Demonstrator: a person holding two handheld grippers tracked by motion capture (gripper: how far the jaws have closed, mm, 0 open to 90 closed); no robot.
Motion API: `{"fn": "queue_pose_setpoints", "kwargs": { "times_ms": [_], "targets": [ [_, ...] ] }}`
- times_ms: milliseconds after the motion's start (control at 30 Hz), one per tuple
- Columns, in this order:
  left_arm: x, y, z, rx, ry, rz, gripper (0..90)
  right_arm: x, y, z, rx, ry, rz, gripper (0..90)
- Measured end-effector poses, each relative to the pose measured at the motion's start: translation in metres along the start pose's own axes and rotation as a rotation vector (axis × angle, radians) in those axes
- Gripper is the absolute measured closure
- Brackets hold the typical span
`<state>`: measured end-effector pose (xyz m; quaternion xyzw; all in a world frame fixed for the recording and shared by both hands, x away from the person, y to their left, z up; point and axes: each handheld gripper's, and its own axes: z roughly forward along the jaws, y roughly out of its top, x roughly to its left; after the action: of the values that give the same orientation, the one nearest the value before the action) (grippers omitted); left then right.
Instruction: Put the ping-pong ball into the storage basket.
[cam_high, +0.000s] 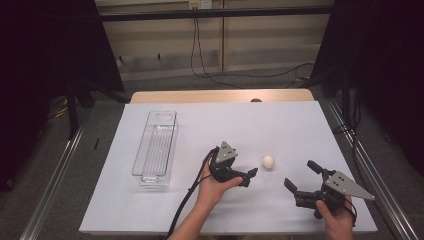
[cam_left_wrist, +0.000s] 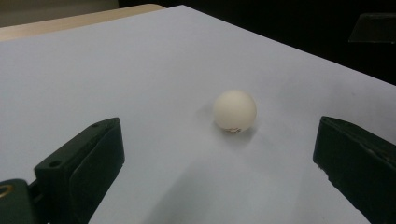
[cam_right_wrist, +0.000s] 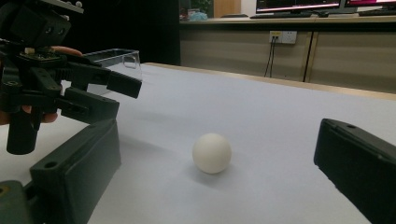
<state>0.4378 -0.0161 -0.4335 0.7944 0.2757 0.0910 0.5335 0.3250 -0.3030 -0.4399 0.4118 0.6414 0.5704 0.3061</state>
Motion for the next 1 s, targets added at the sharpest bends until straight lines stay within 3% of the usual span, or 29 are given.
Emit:
{"fn": "queue_pose_setpoints", "kwargs": {
  "times_ms": [367, 633, 833, 1000],
  "targets": [
    [0.000, 0.002, 0.001, 0.030, 0.013, 0.018, 2.1, 0.000, 0.000, 0.000, 0.000, -0.002, -0.003, 0.3],
    [-0.002, 0.003, 0.006, 0.011, 0.014, 0.003, 2.3, 0.000, 0.000, 0.000, 0.002, -0.002, -0.001, 0.3],
    [-0.002, 0.004, 0.008, 0.027, 0.017, 0.018, 2.5, -0.001, 0.000, 0.000, -0.004, -0.009, 0.001, 0.3],
    [-0.002, 0.003, 0.010, 0.027, 0.018, 0.007, 2.5, -0.001, 0.000, 0.000, -0.004, -0.006, -0.003, 0.3]
  ]
}}
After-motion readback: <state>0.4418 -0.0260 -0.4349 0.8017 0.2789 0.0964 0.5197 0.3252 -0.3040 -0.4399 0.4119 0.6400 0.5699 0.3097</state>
